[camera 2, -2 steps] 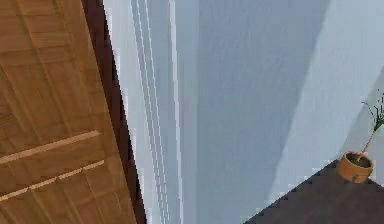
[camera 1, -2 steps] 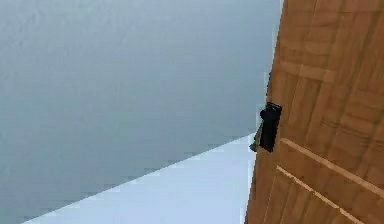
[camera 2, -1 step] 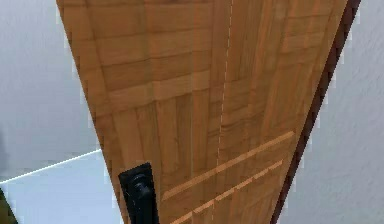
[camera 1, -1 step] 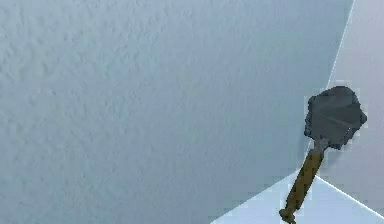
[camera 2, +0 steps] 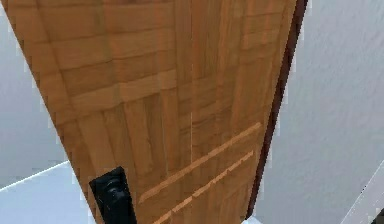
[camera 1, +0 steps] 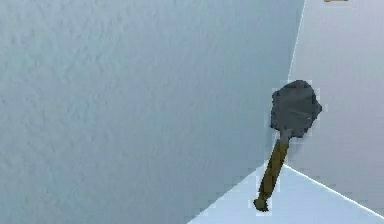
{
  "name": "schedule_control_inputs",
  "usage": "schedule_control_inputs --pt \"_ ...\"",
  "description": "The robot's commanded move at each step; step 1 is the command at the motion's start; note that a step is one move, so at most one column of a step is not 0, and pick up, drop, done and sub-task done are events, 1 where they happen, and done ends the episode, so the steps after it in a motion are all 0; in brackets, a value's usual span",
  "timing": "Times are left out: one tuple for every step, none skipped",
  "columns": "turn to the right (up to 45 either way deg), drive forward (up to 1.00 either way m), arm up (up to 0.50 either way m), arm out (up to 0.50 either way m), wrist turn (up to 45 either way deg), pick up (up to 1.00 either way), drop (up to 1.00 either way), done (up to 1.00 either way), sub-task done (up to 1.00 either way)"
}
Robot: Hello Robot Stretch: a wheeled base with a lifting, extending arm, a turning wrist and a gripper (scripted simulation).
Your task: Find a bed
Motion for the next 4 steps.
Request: schedule_control_inputs --pt "0.0 0.35 0.00 0.00 0.0 0.00 0.00 0.00 0.00" --pt "45.0 0.00 0.00 0.00 0.0 0.00 0.00 0.00 0.00" --pt "0.0 0.45 0.00 0.00 0.0 0.00 0.00 0.00 0.00" --pt "45.0 0.00 0.00 0.00 0.0 0.00 0.00 0.00 0.00"
